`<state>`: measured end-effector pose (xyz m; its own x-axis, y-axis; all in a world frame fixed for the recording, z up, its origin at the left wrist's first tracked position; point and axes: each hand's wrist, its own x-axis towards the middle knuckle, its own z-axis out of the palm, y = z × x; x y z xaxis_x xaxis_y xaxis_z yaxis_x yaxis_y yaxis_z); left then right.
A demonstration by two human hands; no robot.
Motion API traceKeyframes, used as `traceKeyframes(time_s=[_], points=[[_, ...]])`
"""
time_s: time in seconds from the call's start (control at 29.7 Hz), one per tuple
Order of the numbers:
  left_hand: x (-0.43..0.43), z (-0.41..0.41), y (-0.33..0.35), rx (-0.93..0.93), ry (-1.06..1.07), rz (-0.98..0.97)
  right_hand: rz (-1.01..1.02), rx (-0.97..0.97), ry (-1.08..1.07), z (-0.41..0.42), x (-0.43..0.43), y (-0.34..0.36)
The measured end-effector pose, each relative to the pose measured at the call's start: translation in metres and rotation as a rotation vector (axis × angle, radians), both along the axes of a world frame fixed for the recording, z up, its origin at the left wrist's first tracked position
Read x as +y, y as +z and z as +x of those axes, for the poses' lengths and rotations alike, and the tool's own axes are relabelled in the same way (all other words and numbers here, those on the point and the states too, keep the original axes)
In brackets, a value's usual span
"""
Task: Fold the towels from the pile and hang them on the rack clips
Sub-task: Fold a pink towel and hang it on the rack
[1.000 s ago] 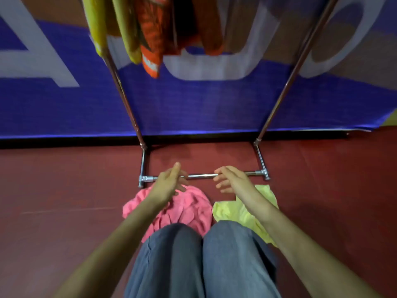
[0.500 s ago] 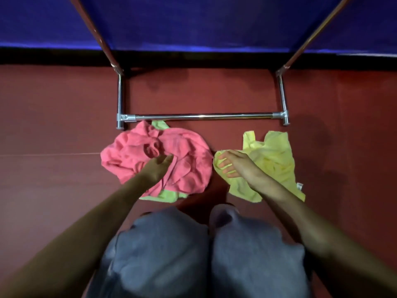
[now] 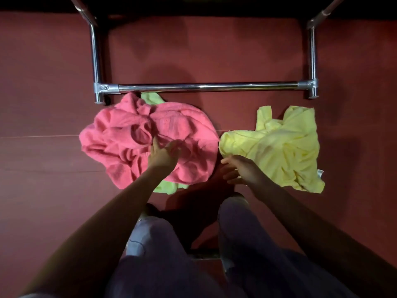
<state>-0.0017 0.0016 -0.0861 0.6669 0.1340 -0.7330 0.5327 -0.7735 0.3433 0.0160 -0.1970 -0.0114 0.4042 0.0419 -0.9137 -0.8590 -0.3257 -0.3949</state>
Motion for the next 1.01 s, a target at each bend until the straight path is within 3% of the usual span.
traceKeyframes(time_s=[0.24, 0.37, 0.47, 0.57, 0.74, 0.88, 1.01], points=[[0.014, -0.001, -0.015, -0.145, -0.020, 0.128, 0.065, 0.033, -0.024, -0.002, 0.010, -0.007], [0.025, 0.006, -0.008, -0.254, 0.321, -0.070, 0.095, -0.004, -0.011, 0.004, 0.016, -0.003], [0.025, 0.010, 0.023, -0.281, 0.541, -0.353, 0.087, -0.020, 0.008, 0.014, 0.015, 0.005], [0.025, 0.019, 0.075, -0.223, 0.640, -0.640, 0.125, -0.159, 0.059, 0.029, 0.017, 0.034], [0.023, 0.040, 0.168, -0.245, 0.415, -0.851, 0.235, -0.551, 0.324, 0.051, 0.026, 0.108], [0.022, 0.051, 0.246, -0.297, 0.224, -0.918, 0.294, -0.726, 0.493, 0.062, 0.025, 0.170], [0.021, 0.054, 0.316, -0.331, 0.064, -0.947, 0.210, -0.874, 0.637, 0.064, 0.021, 0.212]])
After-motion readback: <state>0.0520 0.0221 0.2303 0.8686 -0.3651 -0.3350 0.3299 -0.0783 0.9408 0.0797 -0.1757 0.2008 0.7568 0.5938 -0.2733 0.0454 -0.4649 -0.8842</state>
